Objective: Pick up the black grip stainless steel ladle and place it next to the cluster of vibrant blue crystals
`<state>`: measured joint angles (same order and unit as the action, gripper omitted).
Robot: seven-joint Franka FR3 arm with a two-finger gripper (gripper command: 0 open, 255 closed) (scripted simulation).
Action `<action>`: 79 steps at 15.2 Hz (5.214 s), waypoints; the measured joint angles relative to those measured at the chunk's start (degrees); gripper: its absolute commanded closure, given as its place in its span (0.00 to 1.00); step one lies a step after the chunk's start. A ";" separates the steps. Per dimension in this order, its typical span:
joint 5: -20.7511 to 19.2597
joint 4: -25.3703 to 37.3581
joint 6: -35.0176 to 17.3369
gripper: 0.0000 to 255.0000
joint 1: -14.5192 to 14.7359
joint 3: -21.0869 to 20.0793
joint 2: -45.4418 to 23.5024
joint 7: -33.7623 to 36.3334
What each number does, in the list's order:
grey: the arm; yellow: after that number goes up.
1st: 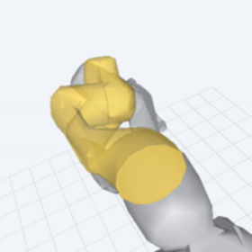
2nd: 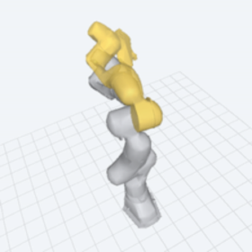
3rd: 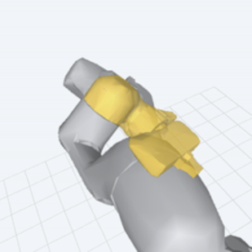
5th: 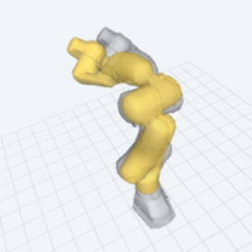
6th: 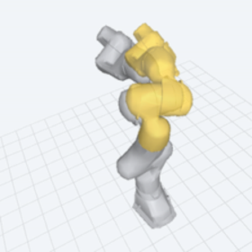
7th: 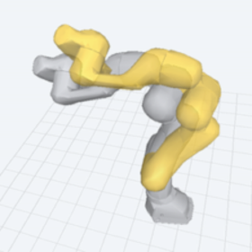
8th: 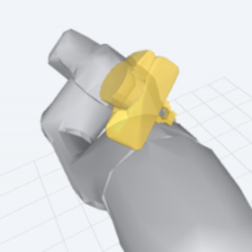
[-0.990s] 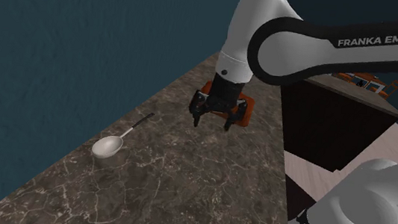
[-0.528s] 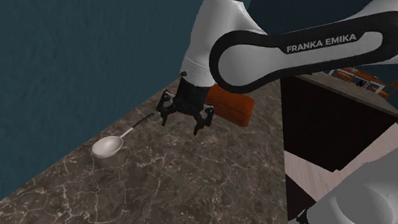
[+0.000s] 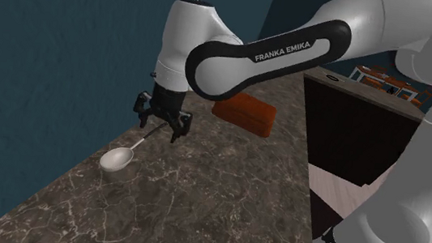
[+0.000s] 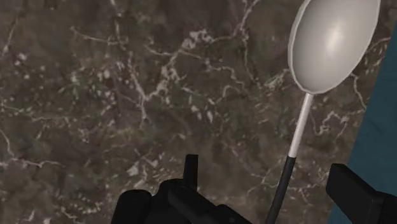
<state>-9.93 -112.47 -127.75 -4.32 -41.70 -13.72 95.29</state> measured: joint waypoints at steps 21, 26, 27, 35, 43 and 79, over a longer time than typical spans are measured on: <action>-9.05 7.01 -4.02 1.00 6.50 4.86 -11.89 10.99; -9.04 7.02 -4.02 1.00 6.50 4.86 -11.88 10.99; -9.04 7.02 -4.02 1.00 6.50 4.86 -11.88 10.99; -6.95 8.68 -0.35 1.00 5.70 3.57 -9.46 9.78; -4.66 11.63 4.59 1.00 4.83 2.39 -6.96 8.16; -2.24 37.45 31.53 1.00 7.22 0.41 -5.12 6.08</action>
<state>-12.17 -75.02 -96.22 2.89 -41.29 -18.84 101.38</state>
